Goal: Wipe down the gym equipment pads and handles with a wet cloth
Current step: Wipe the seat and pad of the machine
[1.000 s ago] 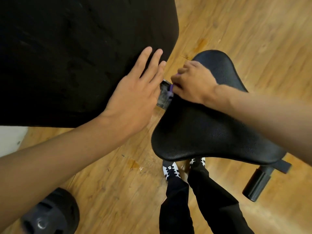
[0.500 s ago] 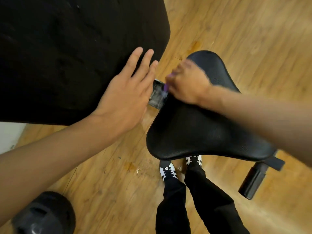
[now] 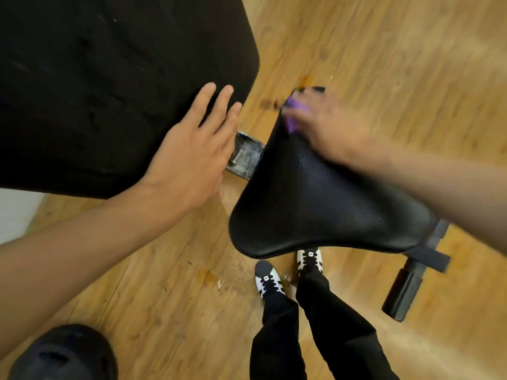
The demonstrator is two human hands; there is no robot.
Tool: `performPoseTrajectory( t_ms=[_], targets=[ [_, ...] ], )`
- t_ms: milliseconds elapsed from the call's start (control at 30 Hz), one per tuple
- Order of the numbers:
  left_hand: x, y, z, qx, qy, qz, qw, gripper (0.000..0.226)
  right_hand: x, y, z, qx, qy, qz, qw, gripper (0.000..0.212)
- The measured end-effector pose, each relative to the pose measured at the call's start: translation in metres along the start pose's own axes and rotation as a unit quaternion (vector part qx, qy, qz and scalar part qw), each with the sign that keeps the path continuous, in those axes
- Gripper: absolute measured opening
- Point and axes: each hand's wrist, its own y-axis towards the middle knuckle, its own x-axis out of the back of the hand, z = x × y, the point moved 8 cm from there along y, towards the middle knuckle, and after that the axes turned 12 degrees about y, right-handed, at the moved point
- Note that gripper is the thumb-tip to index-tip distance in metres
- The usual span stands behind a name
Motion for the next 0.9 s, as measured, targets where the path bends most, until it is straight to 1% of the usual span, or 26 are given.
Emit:
performPoseTrajectory(
  t_ms=[33,67,100,167,200,267,300,333,367,400,433,467,500,533,567,633,667,733,800,833,900],
  targets=[
    [-0.001,0.0,-0.001,0.0,0.002,-0.001,1.0,0.076,0.007,0.013,-0.024,-0.062,0.011,-0.006,0.998,0.038],
    [-0.001,-0.001,-0.001,0.0,0.003,0.001,1.0,0.076,0.005,0.013,-0.03,-0.093,0.026,-0.022,0.995,0.041],
    [-0.002,-0.002,-0.002,-0.002,0.002,0.003,1.0,0.076,-0.004,0.002,-0.023,-0.099,0.031,-0.039,0.994,0.044],
    [-0.001,-0.003,-0.003,-0.004,-0.003,0.004,1.0,0.075,-0.02,-0.058,0.022,-0.049,0.012,-0.068,0.996,0.058],
    [-0.001,-0.003,-0.003,-0.005,-0.005,0.004,1.0,0.074,-0.033,-0.097,0.051,-0.011,0.014,-0.052,0.998,0.069],
    [0.0,-0.003,-0.002,-0.003,-0.01,0.006,1.0,0.073,-0.053,-0.169,0.093,0.063,0.018,0.044,0.997,0.087],
    [0.001,-0.003,-0.001,-0.002,-0.014,0.008,1.0,0.073,-0.054,-0.189,0.094,0.09,0.023,0.081,0.992,0.089],
    [0.001,-0.003,0.0,-0.001,-0.017,0.009,1.0,0.073,-0.049,-0.191,0.083,0.113,0.022,0.103,0.988,0.084],
    [0.0,-0.002,-0.001,0.0,-0.016,0.01,1.0,0.073,-0.042,-0.179,0.065,0.12,0.011,0.098,0.988,0.072],
    [0.001,-0.001,-0.001,0.0,-0.014,0.011,1.0,0.073,-0.028,-0.156,0.044,0.106,0.006,0.059,0.993,0.058],
    [0.001,0.0,-0.001,-0.001,-0.01,0.012,1.0,0.073,-0.014,-0.126,0.021,0.067,0.008,0.005,0.998,0.048],
    [0.001,0.0,-0.001,0.0,-0.008,0.015,1.0,0.072,-0.003,-0.096,-0.001,0.013,0.025,-0.031,0.999,0.045],
    [0.0,0.0,-0.001,0.001,-0.005,0.016,1.0,0.072,0.002,-0.072,-0.017,-0.042,0.037,-0.046,0.997,0.044],
    [0.0,0.0,-0.001,0.004,-0.003,0.015,1.0,0.072,0.002,-0.059,-0.025,-0.079,0.043,-0.048,0.995,0.043],
    [0.001,0.0,-0.001,0.006,-0.001,0.012,1.0,0.072,-0.001,-0.06,-0.026,-0.099,0.044,-0.049,0.993,0.043],
    [0.003,0.001,-0.002,-0.001,0.001,0.009,1.0,0.072,-0.004,-0.106,-0.016,-0.085,0.035,-0.07,0.993,0.043],
    [0.003,0.0,-0.002,-0.001,0.004,0.008,1.0,0.072,-0.004,-0.144,-0.006,-0.065,0.027,-0.078,0.994,0.047],
    [0.002,0.001,-0.003,-0.001,0.006,0.003,1.0,0.073,-0.002,-0.222,0.009,-0.049,0.021,-0.047,0.997,0.063],
    [0.001,0.001,-0.004,-0.001,0.003,0.005,1.0,0.074,0.003,-0.267,0.008,-0.051,0.013,-0.022,0.998,0.076],
    [0.001,0.001,-0.004,0.0,0.001,0.007,1.0,0.074,0.005,-0.268,0.004,-0.055,0.01,-0.024,0.998,0.076],
    [0.001,0.003,-0.004,0.002,-0.009,0.005,1.0,0.074,0.002,-0.239,0.003,-0.078,0.012,-0.041,0.996,0.069]
  ],
)
